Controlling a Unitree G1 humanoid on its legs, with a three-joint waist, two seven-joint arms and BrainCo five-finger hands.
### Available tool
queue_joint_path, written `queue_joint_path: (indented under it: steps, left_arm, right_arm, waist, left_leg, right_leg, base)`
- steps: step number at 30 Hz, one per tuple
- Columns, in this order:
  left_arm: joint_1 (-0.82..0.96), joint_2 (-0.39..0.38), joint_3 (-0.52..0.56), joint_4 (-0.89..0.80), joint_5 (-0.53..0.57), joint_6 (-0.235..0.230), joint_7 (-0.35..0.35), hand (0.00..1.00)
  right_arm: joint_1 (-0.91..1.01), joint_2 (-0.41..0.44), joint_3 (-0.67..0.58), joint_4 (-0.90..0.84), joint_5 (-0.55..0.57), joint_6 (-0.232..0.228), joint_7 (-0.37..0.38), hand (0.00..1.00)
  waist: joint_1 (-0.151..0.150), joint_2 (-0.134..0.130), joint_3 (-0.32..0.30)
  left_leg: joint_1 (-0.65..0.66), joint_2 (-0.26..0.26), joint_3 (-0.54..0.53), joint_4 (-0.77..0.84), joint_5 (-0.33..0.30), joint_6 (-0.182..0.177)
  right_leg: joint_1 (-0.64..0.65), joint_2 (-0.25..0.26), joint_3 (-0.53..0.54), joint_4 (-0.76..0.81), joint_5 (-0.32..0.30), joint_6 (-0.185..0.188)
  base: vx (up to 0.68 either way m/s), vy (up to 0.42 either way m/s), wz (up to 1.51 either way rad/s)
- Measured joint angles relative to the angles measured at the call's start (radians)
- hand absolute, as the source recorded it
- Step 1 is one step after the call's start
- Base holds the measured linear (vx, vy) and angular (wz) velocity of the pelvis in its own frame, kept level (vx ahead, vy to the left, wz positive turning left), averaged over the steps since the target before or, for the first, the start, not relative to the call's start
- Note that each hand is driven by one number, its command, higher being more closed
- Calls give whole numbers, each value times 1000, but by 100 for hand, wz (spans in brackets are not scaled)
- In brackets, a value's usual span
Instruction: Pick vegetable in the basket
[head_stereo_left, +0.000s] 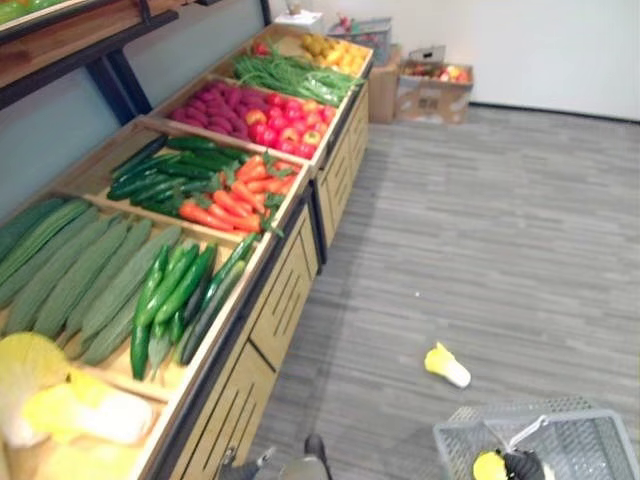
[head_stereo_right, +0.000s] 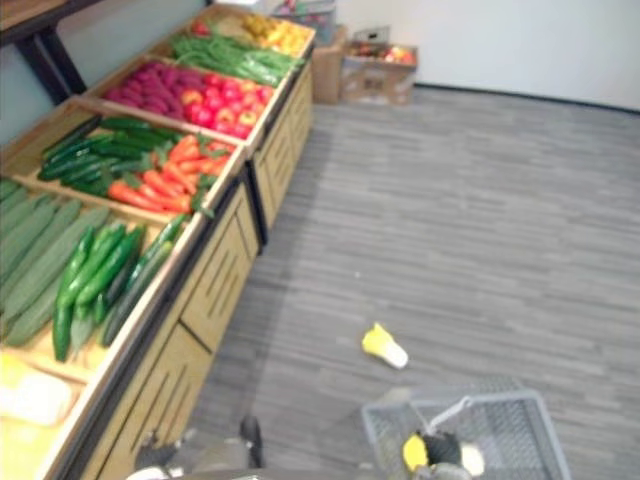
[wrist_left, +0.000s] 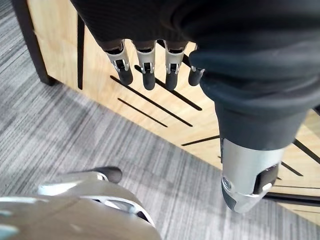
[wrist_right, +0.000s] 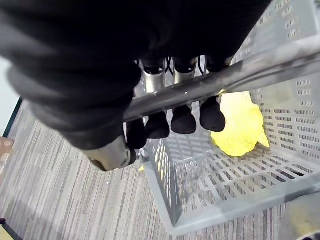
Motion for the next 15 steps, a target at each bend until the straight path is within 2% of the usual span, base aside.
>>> queue_joint_path:
  steps: [1,3,4,5,6,7,8,9,10,11,13,15]
  left_arm:
    - [-1,10,-8,5,6,0,0,0]
    - [2,12,-23,30,22,1,-1,0]
    - [16,22,-57,43,23,2,-5,0]
    - [29,36,-99,44,24,5,-9,0]
    - [34,42,-118,44,24,7,-12,0]
    - [47,49,-139,44,24,8,-18,0]
    - [48,53,-153,43,23,8,-26,0]
    - [50,60,-175,43,24,7,-29,0]
    - [51,60,-175,43,24,7,-33,0]
    - [55,59,-172,43,24,7,-40,0]
    - [56,55,-162,41,24,7,-48,0]
    - [48,44,-136,28,24,6,-49,0]
  right_arm:
    - [8,2,-9,6,0,1,0,100]
    - [9,-7,-38,15,-1,0,-1,100]
    - [-3,-18,-35,16,0,-4,0,100]
    - [-15,-20,-35,15,0,-8,-1,100]
    - [-18,-18,-33,13,0,-10,0,100]
    - [-21,-14,-24,15,0,-10,2,100]
    - [-22,-10,-3,16,1,-10,2,100]
    - [-28,-6,3,21,1,-9,2,100]
    - [-29,-4,3,21,1,-9,1,100]
    - [-27,-1,2,21,2,-8,1,100]
    - [-26,3,-1,21,2,-5,2,100]
    - [-31,16,-35,19,4,-3,4,100]
  waist:
    - [-2,-15,-13]
    - [-4,-10,-20]
    - [-12,-4,-17]
    - [-24,6,-6]
    - [-29,12,1]
    - [-33,13,6]
    - [-32,19,11]
    - [-30,23,16]
    - [-30,24,17]
    - [-33,22,19]
    - [-40,23,20]
    - [-45,24,23]
  left_leg:
    - [4,-35,-1,16,-34,14]
    - [45,-65,4,16,-65,28]
    - [86,-74,12,14,-81,46]
    - [132,-75,19,12,-97,68]
    - [158,-72,22,8,-103,78]
    - [191,-64,23,5,-106,86]
    - [236,-48,27,-4,-107,87]
    - [287,-37,37,-31,-106,86]
    - [308,-36,39,-47,-106,86]
    - [342,-35,44,-70,-107,85]
    - [371,-37,47,-101,-111,73]
    - [390,-29,45,-127,-125,28]
  right_leg:
    - [3,-28,39,14,19,3]
    - [-42,-53,110,152,54,-15]
    - [-119,-63,167,346,110,-18]
    - [-206,-60,221,536,233,-21]
    - [-238,-54,238,620,284,-22]
    - [-284,-36,248,729,292,-16]
    - [-341,3,232,817,273,-41]
    - [-382,34,186,839,227,-76]
    - [-394,44,161,824,201,-79]
    - [-407,58,103,732,174,-83]
    - [-412,68,26,519,170,-91]
    - [-408,80,6,202,188,-86]
  base:
    - [388,306,14]
    - [377,298,3]
    - [350,250,-9]
    - [345,237,-6]
    - [310,182,0]
    - [292,114,2]
    - [355,87,-2]
    - [304,35,-5]
    - [304,-12,1]
    - [302,-64,10]
    - [314,-113,21]
    - [360,-208,28]
